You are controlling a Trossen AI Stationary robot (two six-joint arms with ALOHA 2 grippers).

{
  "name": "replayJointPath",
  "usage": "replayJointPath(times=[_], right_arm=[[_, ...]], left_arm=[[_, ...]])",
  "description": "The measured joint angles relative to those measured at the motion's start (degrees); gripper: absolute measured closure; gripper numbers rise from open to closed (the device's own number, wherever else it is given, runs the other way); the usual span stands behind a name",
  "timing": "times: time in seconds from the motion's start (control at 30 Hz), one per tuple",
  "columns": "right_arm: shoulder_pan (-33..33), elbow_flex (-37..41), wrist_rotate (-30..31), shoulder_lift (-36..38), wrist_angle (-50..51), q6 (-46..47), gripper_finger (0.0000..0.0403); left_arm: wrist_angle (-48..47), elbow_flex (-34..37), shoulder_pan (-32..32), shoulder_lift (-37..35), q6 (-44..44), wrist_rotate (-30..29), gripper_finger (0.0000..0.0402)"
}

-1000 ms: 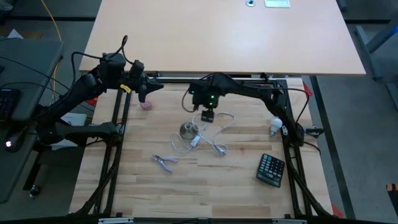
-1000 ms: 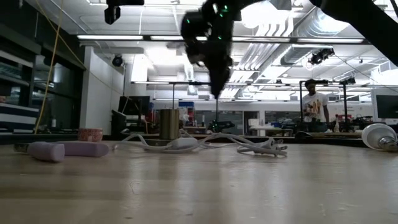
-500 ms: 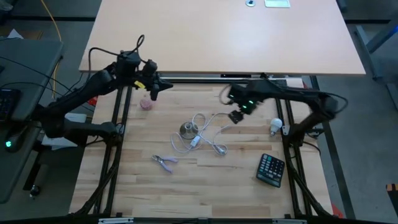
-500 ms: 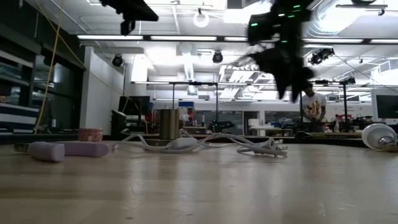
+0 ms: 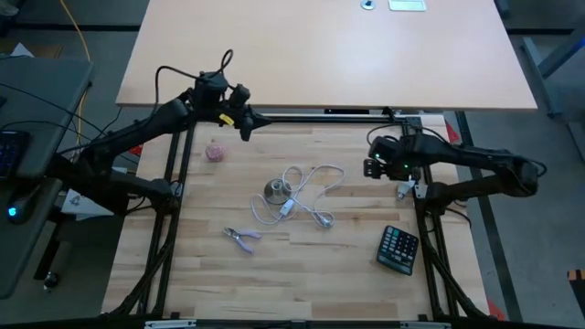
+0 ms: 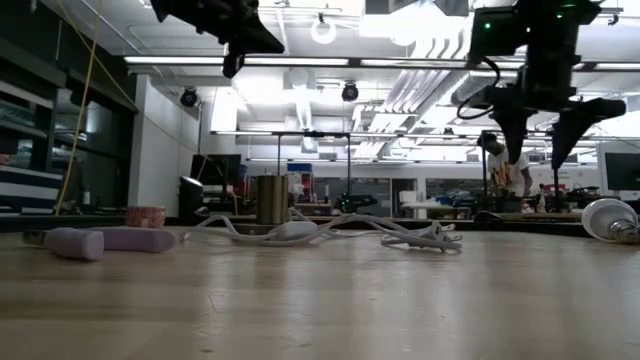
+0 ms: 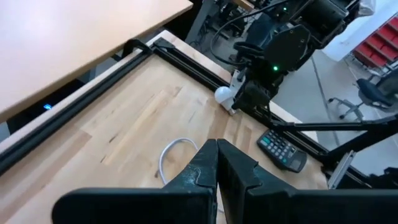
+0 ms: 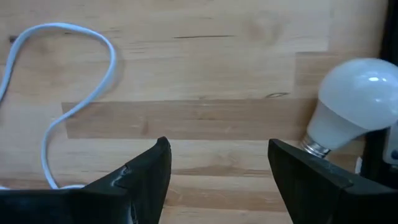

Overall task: Screw lightbulb
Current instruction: Insert the lightbulb into the lamp

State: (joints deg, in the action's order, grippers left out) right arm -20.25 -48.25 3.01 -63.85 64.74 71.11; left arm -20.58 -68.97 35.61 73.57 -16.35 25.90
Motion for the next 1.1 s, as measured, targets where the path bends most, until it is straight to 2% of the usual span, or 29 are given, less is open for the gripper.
replayJointPath(times=[0.1,0.23,0.33,0.47,0.63,0.83,1.1], right_arm=[[0.0,1.3,1.0,0.8,0.2,2.6,0.0144],[-0.5,4.7,4.6,0.4,0.2,10.5,0.0144],[-0.9,8.4,4.4,0.4,-0.7,16.1,0.0144],[-1.1,11.3,4.2,0.2,-0.8,18.9,0.0144],[-0.9,7.8,6.6,0.5,-0.3,18.4,0.0143],[-0.6,1.7,12.1,0.6,6.0,17.5,0.0143],[-0.8,0.0,12.0,0.5,3.2,18.7,0.0143]], left_arm=[[0.5,0.0,0.0,0.2,-0.1,1.0,0.0401],[1.3,0.0,0.0,0.2,-2.7,1.2,0.0401],[1.2,0.0,0.0,0.2,-4.4,1.2,0.0401],[1.2,0.0,-0.2,0.2,-4.6,1.2,0.0401],[1.1,0.0,-0.3,0.2,-4.6,2.5,0.0401],[1.1,0.0,-0.5,0.2,-4.1,2.5,0.0401],[0.9,0.0,-0.5,0.2,-2.0,2.7,0.0401]])
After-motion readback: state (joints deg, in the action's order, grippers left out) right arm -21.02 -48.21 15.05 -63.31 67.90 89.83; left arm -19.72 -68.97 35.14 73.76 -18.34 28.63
